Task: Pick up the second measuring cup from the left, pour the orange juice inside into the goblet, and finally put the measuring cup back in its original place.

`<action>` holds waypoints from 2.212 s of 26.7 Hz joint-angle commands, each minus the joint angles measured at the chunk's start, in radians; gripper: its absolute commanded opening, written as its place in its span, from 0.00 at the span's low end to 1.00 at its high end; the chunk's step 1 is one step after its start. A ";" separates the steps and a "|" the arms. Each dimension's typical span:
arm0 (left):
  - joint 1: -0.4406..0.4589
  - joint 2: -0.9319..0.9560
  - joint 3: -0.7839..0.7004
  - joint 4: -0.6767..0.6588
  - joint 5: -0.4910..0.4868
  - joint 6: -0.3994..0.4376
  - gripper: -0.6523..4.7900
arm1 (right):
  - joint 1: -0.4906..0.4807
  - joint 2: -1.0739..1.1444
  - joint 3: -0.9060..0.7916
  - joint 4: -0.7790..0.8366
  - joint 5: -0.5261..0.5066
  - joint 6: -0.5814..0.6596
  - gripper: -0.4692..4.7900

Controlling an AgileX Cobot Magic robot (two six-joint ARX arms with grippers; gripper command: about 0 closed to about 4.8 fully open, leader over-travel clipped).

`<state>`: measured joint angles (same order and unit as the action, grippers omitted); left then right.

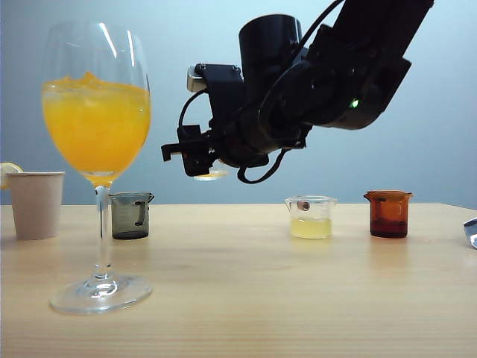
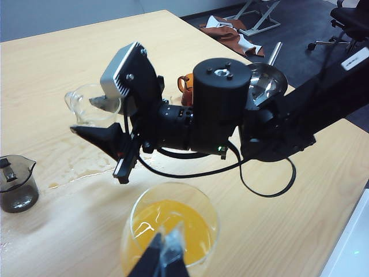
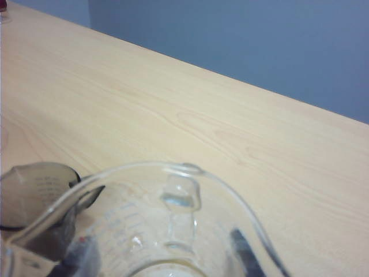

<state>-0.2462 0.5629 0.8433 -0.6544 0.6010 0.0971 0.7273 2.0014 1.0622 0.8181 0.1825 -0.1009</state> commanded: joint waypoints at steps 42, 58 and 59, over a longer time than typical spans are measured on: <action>0.000 -0.001 0.004 -0.027 0.009 0.000 0.11 | -0.042 0.206 0.085 0.069 -0.027 0.131 0.09; 0.000 -0.001 0.004 -0.027 0.009 0.000 0.11 | -0.034 0.237 0.106 0.046 -0.028 0.136 0.72; 0.000 -0.001 0.004 -0.027 0.009 0.000 0.11 | -0.032 0.236 0.106 0.046 -0.028 0.139 0.76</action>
<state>-0.2462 0.5636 0.8433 -0.6926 0.6022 0.0971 0.6907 2.2440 1.1641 0.8551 0.1570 0.0326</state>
